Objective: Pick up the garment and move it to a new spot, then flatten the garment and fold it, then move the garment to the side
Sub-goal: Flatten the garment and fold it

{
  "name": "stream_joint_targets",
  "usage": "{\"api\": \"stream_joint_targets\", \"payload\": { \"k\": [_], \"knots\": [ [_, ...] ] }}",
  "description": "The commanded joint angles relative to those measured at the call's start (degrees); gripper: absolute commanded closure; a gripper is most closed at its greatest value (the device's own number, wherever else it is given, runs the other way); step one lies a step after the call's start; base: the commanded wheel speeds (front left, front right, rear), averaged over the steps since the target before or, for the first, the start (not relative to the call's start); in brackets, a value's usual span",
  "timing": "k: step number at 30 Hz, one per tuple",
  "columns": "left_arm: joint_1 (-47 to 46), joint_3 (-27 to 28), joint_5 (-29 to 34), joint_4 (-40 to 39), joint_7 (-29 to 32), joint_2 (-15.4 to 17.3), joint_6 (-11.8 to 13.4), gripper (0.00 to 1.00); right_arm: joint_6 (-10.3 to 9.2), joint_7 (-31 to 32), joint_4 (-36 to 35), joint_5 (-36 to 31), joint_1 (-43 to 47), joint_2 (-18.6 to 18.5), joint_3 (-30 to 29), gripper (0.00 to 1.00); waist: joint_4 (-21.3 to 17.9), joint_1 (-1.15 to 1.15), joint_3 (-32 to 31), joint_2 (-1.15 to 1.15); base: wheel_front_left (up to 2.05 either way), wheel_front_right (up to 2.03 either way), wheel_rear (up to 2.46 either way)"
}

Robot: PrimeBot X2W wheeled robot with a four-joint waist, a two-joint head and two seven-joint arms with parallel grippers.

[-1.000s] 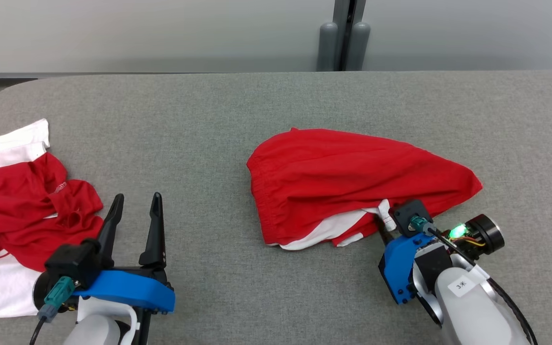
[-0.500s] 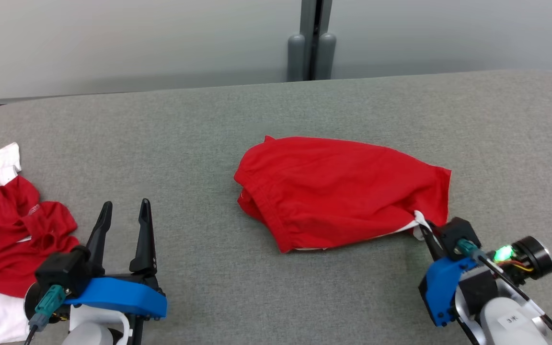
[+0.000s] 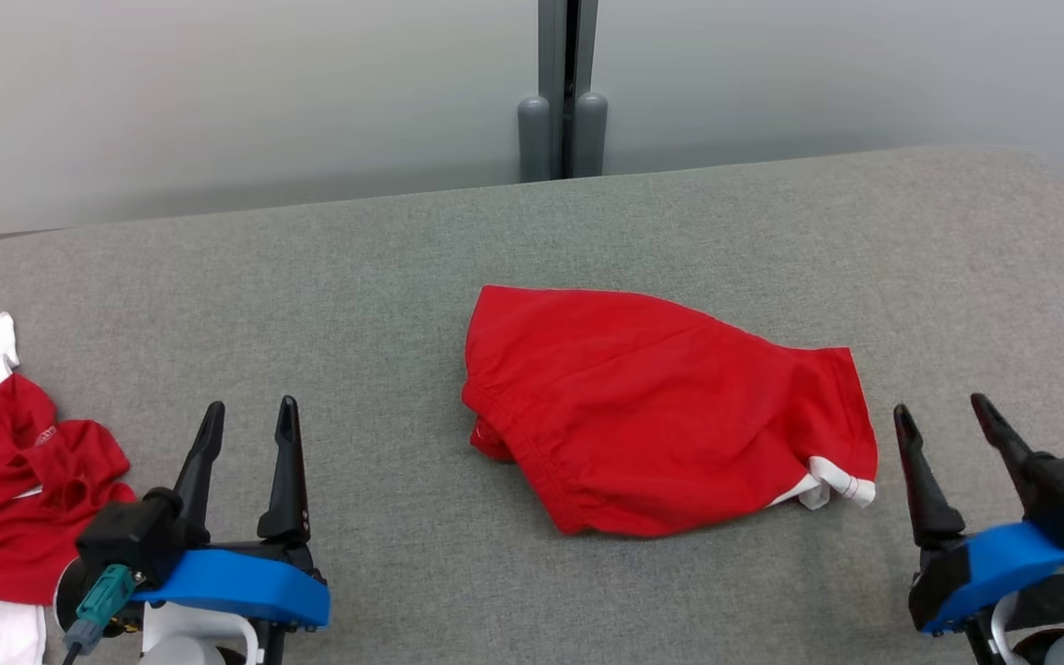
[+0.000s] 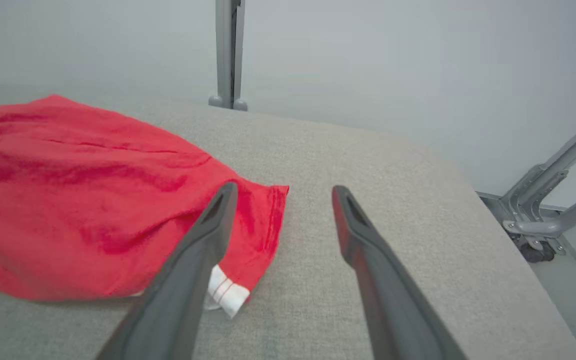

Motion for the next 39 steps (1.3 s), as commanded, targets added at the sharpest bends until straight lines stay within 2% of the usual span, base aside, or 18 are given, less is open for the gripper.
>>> {"api": "stream_joint_targets", "payload": {
  "k": [1, 4, 6, 10, 15, 19, 22, 26, 32, 39],
  "knots": [
    [0.7, 0.1, -0.1, 0.0, 0.0, 0.0, 0.1, 0.0, 0.01, -4.0, -1.5, 3.0, 1.2, 2.1, -2.1, 0.0, 0.1, 0.0, -0.3, 0.0, 0.0, 0.0, 0.0],
    [1.0, -0.1, -0.2, 0.3, -0.2, -0.3, 0.0, 0.0, 0.01, -9.5, -2.3, 6.5, 1.6, 3.6, -4.0, 0.0, 0.2, 0.0, -0.9, 0.0, 0.0, 0.0, 0.0],
    [1.5, -0.4, -0.1, 0.7, -0.3, -0.5, -0.1, 0.0, 0.02, -11.5, -1.2, 8.3, 2.0, 3.8, -3.3, 0.0, 0.3, 0.0, -1.5, 0.0, 0.0, 0.0, 0.0],
    [2.1, -1.3, -0.1, 1.3, -0.3, -1.3, -0.6, 0.0, 0.01, -12.8, 2.1, 10.6, 1.8, 3.7, -1.0, 0.0, 0.7, 0.0, -2.6, 0.0, 0.0, 0.0, 0.0],
    [2.5, -3.0, 0.3, 1.5, 0.6, -1.4, -1.5, 0.0, 0.01, -12.9, 3.4, 10.2, 1.2, 3.8, 0.0, 0.0, 0.9, 0.0, -3.1, 0.0, 0.0, 0.0, 0.0],
    [1.6, -7.7, -0.1, 2.4, 4.7, -2.3, -5.2, 0.0, 0.01, -12.6, 3.6, 9.9, 0.6, 3.8, 0.7, 0.0, 0.5, 0.0, -2.6, 0.0, 0.0, 0.0, 0.0],
    [0.1, -11.3, -2.1, 5.0, 9.1, -4.6, -9.0, 0.0, 0.01, -12.5, 3.9, 10.4, 0.1, 3.8, 1.6, 0.0, 0.0, 0.0, -1.9, 0.0, 0.0, 0.0, 0.0],
    [-3.1, -13.2, -5.1, 10.3, 12.7, -8.4, -12.3, 0.0, 0.01, -12.8, 4.8, 10.1, -0.6, 3.8, 3.2, 0.0, -1.2, 0.0, -0.9, 0.0, 0.0, 0.0, 0.0],
    [-8.4, -12.4, -8.7, 16.5, 13.8, -12.0, -14.5, 0.0, 0.01, -13.5, 6.1, 10.6, -1.8, 3.8, 5.9, 0.0, -3.5, 0.0, 0.5, 0.0, 0.0, 0.0, 0.0],
    [-13.2, -11.2, -10.4, 21.7, 14.0, -13.2, -14.9, 0.0, 0.01, -14.3, 7.1, 11.4, -3.1, 3.8, 7.5, 0.0, -5.0, 0.0, 1.7, 0.0, 0.0, 0.0, 0.0]
  ]
}}
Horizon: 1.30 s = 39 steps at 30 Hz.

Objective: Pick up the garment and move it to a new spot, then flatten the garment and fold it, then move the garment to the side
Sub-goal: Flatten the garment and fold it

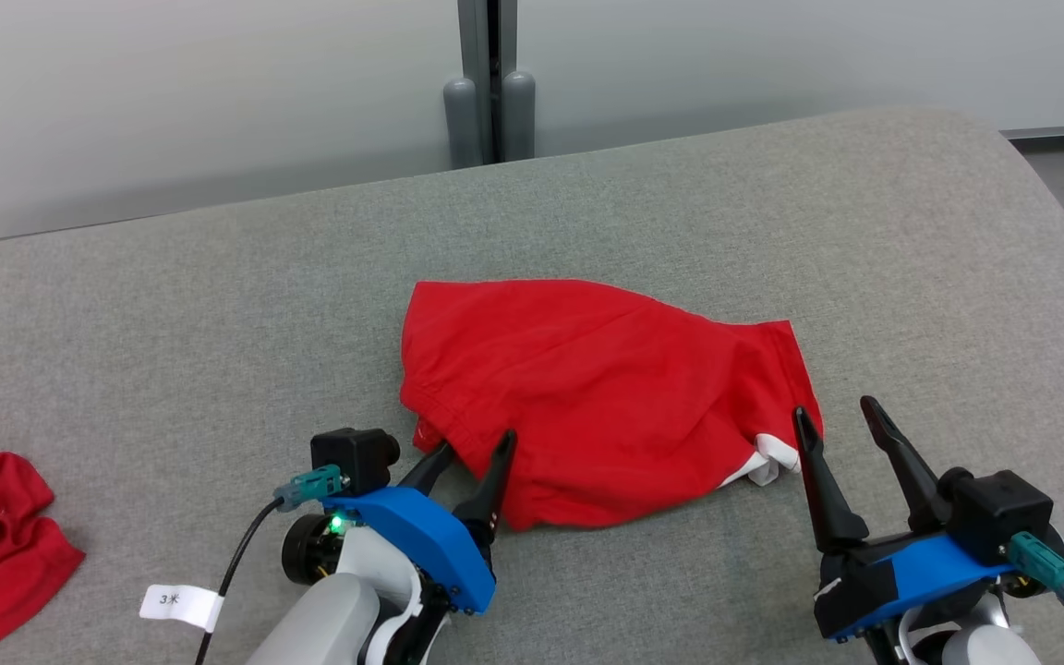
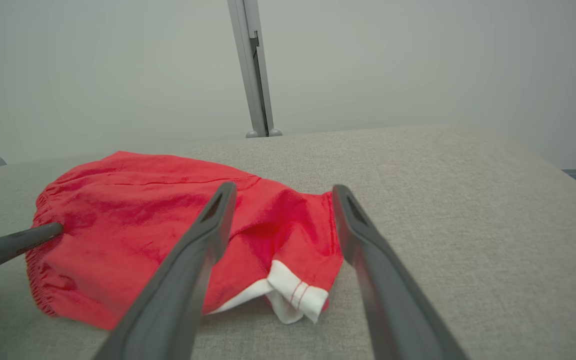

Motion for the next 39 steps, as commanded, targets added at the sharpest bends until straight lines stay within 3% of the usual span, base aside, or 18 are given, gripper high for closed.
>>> {"api": "stream_joint_targets", "payload": {
  "k": [1, 3, 6, 11, 18, 20, 27, 28, 29, 39],
  "knots": [
    [-1.3, 0.4, -0.1, 0.2, -0.7, 0.1, -0.2, 0.16, 0.01, -0.6, 0.0, 0.2, -0.8, -0.1, 0.0, 0.0, 0.0, 0.0, 0.2, 0.0, 0.0, 0.0, 0.0],
    [-2.0, 0.6, -0.2, 0.5, -1.1, 0.0, -0.3, 1.0, 0.01, -0.6, 0.2, 0.2, -1.0, -0.1, -0.2, 0.0, 0.2, 0.0, 0.4, 0.0, 0.0, 0.0, 0.0],
    [-2.5, 1.2, -0.1, 0.0, -2.0, 0.5, 0.1, 1.0, 0.01, -0.9, 0.5, 0.2, -1.2, -0.1, -0.5, 0.0, 0.5, 0.0, 0.5, 0.0, 0.0, 0.0, 0.0],
    [-1.5, 3.5, -0.9, -5.5, -0.2, 2.7, 4.7, 1.0, 0.01, -1.3, 0.4, 0.7, -1.4, -0.1, -1.0, 0.0, 1.6, 0.0, 0.7, 0.0, 0.0, 0.0, 0.0],
    [3.0, 4.9, 0.8, -21.9, 9.5, 11.3, 13.9, 1.0, 0.01, -1.6, 0.1, 0.8, -1.9, -0.1, -1.2, 0.0, 2.6, 0.0, 1.8, 0.0, 0.0, 0.0, 0.0],
    [2.8, 5.2, 1.9, -24.4, 10.2, 13.0, 15.2, 1.0, 0.01, -1.8, 0.0, 0.9, -2.4, -0.1, -1.1, 0.0, 2.7, 0.0, 2.5, 0.0, 0.0, 0.0, 0.0],
    [-3.0, 4.8, 7.2, -15.3, 5.8, 13.5, 16.0, 1.0, 0.01, -2.6, 0.8, 1.4, -4.9, -0.1, 1.1, 0.0, 0.7, 0.0, 4.2, 0.0, 0.0, 0.0, 0.0],
    [-3.7, 4.8, 7.8, -13.5, 4.6, 13.2, 16.0, 0.59, 0.01, -2.6, 1.0, 1.4, -5.2, -0.1, 1.1, 0.0, 0.4, 0.0, 4.2, 0.0, 0.0, 0.0, 0.0],
    [-4.6, 4.4, 8.4, -10.5, 2.8, 12.7, 15.1, 0.0, 0.01, -2.7, 1.2, 1.2, -5.3, -0.1, 0.9, 0.0, 0.1, 0.0, 4.0, 0.0, 0.0, 0.0, 0.0],
    [0.7, 5.9, 4.7, -6.8, -7.7, 9.8, 9.8, 0.0, 0.01, -1.6, 1.1, 0.3, -2.7, -0.1, -1.7, 0.0, 2.4, 0.0, -0.1, 0.0, 0.0, 0.0, 0.0]
  ]
}}
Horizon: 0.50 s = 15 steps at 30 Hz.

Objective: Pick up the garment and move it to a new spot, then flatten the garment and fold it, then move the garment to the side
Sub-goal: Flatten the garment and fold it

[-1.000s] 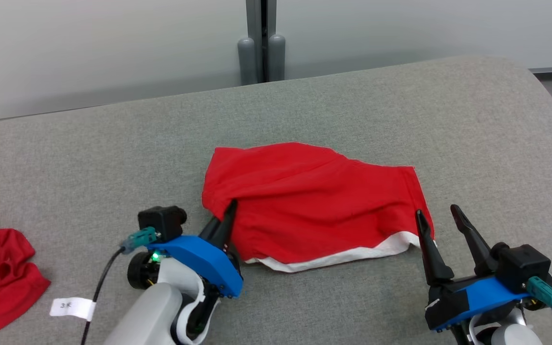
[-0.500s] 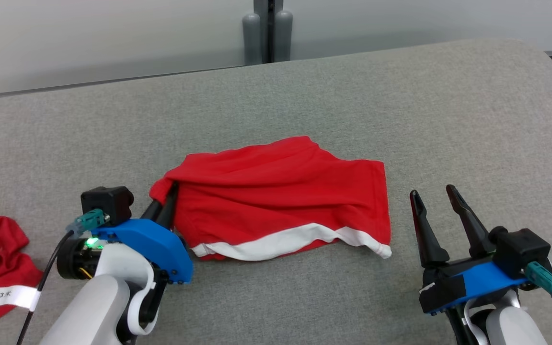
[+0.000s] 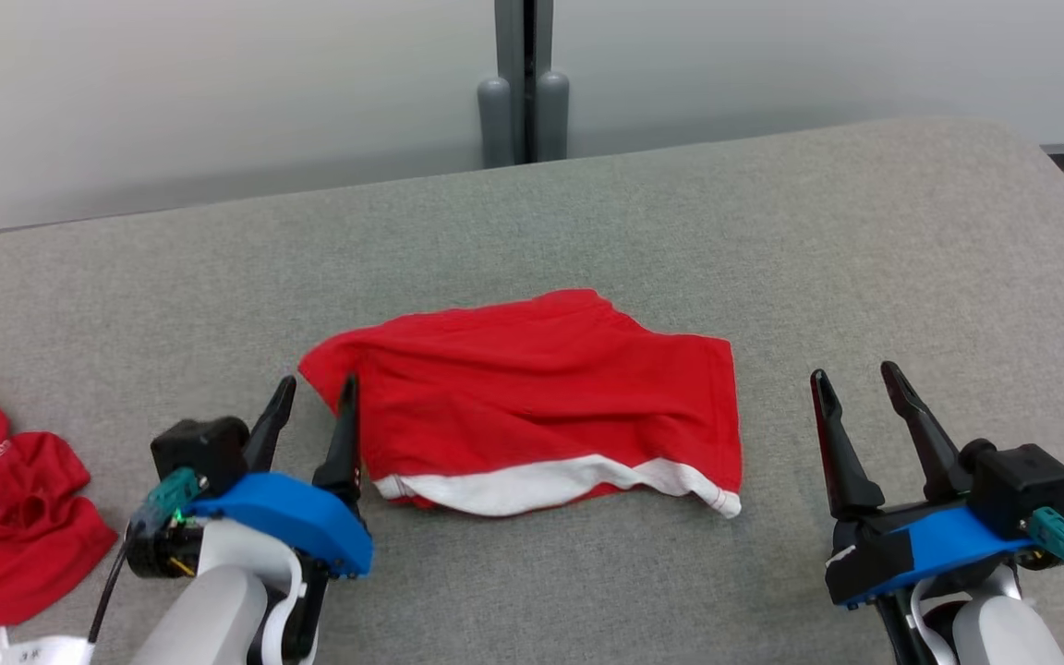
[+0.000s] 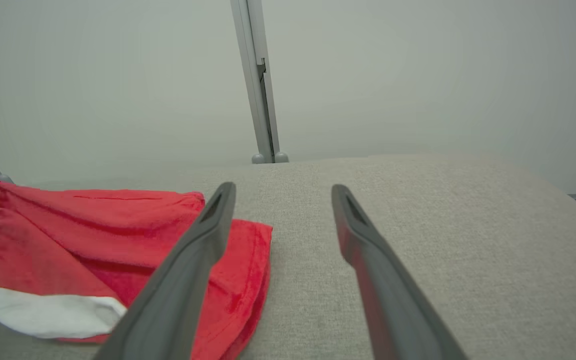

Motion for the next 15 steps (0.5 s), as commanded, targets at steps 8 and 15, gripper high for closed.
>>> {"api": "stream_joint_targets", "payload": {
  "k": [8, 15],
  "knots": [
    [8.3, 0.5, -1.0, -2.5, -4.0, 2.2, -1.3, 0.0, 0.01, 2.1, -1.4, -0.9, 2.9, -0.1, -1.1, 0.0, 2.4, 0.0, -4.1, 0.0, 0.0, 0.0, 0.0],
    [11.6, 3.3, 1.0, -6.9, -7.5, 3.4, -0.8, 0.0, 0.01, 2.8, -2.4, -1.4, 5.4, -0.1, -2.6, 0.0, 3.9, 0.0, -6.4, 0.0, 0.0, 0.0, 0.0]
  ]
}}
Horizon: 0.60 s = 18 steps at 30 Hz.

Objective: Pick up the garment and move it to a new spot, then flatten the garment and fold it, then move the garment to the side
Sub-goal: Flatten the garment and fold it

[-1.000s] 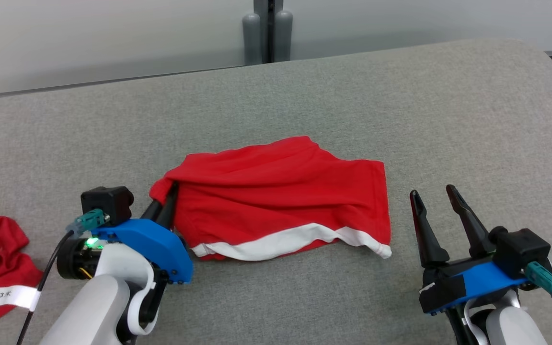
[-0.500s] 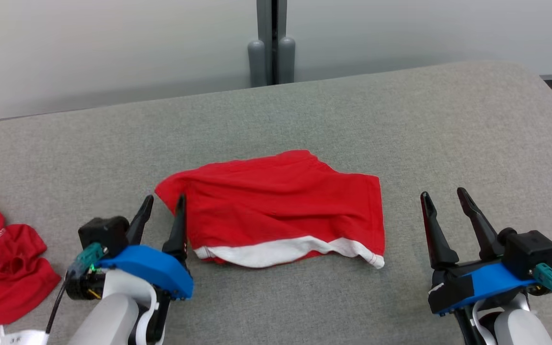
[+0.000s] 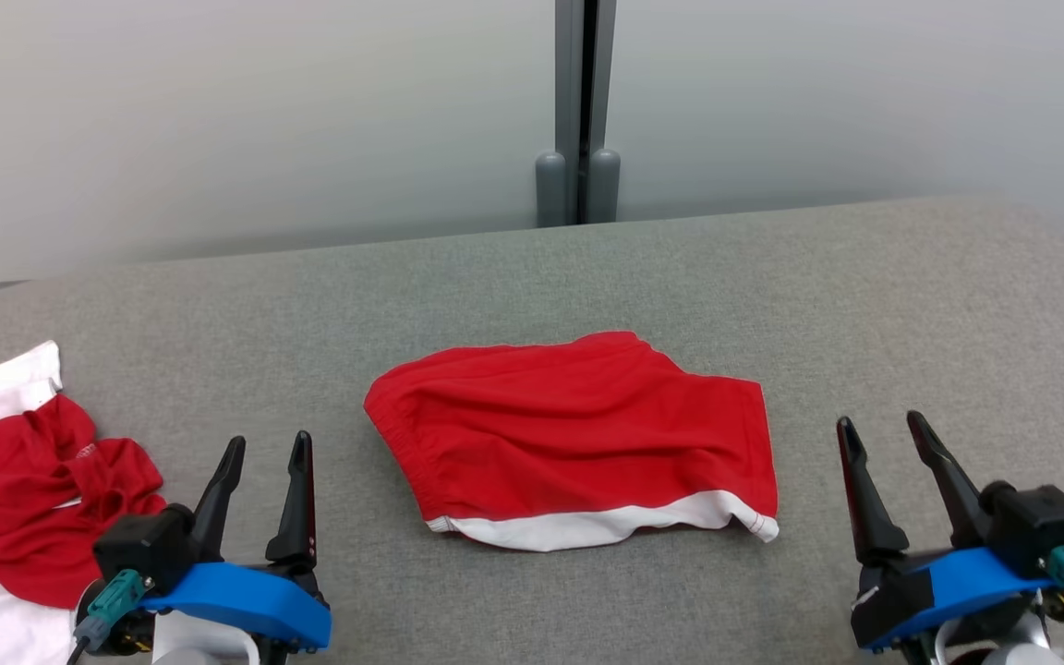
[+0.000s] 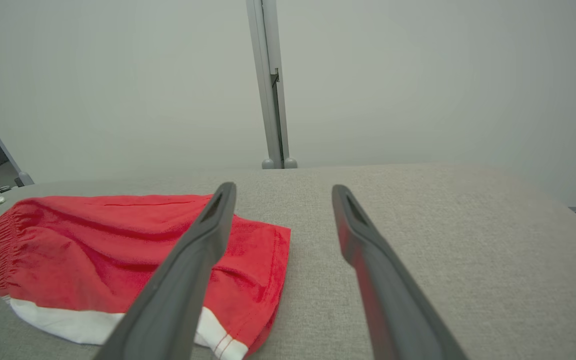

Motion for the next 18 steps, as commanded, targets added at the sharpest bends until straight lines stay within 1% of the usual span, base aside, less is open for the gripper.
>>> {"api": "stream_joint_targets", "payload": {
  "k": [1, 6, 10, 11, 14, 18],
  "knots": [
    [0.5, 0.4, 0.7, -0.3, -0.4, 0.1, 0.0, 0.0, 0.01, 0.1, -0.1, -0.5, 1.1, -0.1, -0.5, 0.0, 0.1, 0.01, -0.3, 0.0, 0.0, 0.0, 0.0],
    [1.5, 2.4, 3.2, 0.1, -0.6, -0.4, 0.5, 0.0, 0.01, 0.4, 0.4, -1.3, 3.2, -0.1, -1.8, 0.0, 0.5, 0.01, -1.8, 0.0, 0.0, 0.0, 0.0],
    [2.8, 4.3, 4.8, 0.6, -0.7, -1.1, 1.3, 0.0, 0.01, 0.7, 1.1, -1.8, 3.7, -0.1, -2.0, 0.0, 0.2, 0.01, -2.3, 0.0, 0.0, 0.0, 0.0],
    [3.7, 5.5, 5.0, 0.9, -0.7, -1.1, 1.4, 0.0, 0.01, 0.8, 1.8, -1.8, 3.9, -0.1, -2.2, 0.0, -0.1, 0.01, -2.4, 0.0, 0.0, 0.0, 0.0],
    [4.6, 6.3, 5.2, 1.0, -0.7, -1.1, 1.4, 0.0, 0.01, 0.8, 2.2, -1.8, 3.9, -0.1, -2.3, 0.0, -0.2, 0.01, -2.5, 0.0, 0.0, 0.0, 0.0],
    [5.8, 7.3, 5.7, 1.0, -0.7, -1.3, 0.4, 0.0, 0.01, 0.7, 2.5, -1.6, 4.0, -0.1, -2.4, 0.0, -0.2, 0.01, -2.4, 0.0, 0.0, 0.0, 0.0]
  ]
}}
